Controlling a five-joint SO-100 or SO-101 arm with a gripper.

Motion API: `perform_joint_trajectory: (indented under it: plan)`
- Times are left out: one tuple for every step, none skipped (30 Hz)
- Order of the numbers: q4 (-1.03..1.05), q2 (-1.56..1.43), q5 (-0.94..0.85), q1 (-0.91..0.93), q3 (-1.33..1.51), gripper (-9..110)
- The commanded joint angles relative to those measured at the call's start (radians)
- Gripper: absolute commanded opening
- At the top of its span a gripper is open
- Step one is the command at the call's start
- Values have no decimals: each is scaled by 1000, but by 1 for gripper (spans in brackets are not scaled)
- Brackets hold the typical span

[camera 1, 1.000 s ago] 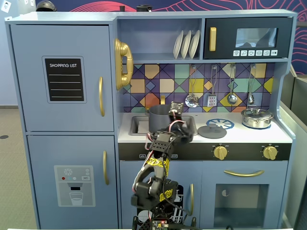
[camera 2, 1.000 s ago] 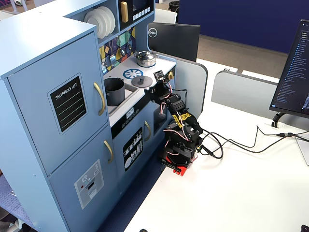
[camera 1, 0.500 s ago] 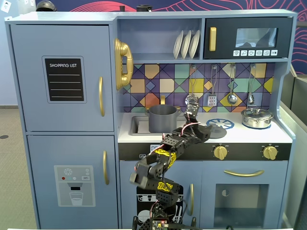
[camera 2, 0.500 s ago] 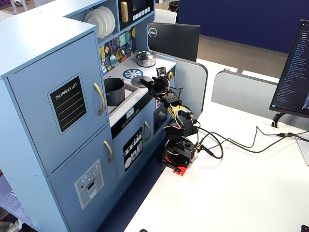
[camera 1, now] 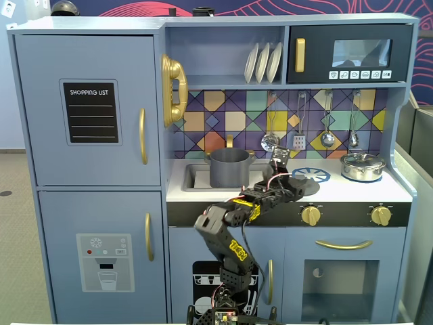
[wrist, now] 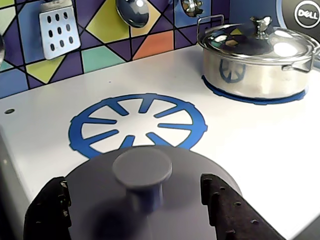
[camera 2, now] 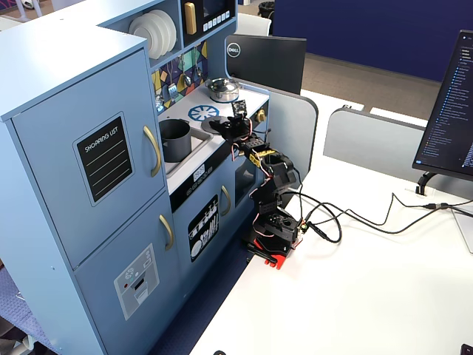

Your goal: Pick up the lid from the counter and put it on the gray recipient

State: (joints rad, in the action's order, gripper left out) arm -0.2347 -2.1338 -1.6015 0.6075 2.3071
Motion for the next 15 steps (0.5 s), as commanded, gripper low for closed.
perform_joint_trajectory:
  plan:
    - [-54, 55, -6, -3, -123, 25]
    - [-54, 72, -5, -3, -135, 24]
    - [-60, 91, -2, -5, -146, 24]
    - [-67, 107, -2, -6, -156, 24]
    - [-77, 123, -2, -9, -164, 24]
    - [-81, 140, -2, -11, -172, 23]
    - [-84, 153, 2, -11, -179, 23]
    - [-87, 167, 2, -11, -187, 23]
    - [-94, 181, 3, -12, -195, 23]
    - [-97, 195, 5, -12, -202, 22]
    - [-98, 207, 8, -12, -210, 22]
    - [-100, 219, 9, -12, -219, 22]
    - [-101, 232, 15, -14, -227, 21]
    - [-101, 244, 20, -15, -236, 21]
    - [-101, 256, 23, -15, -244, 20]
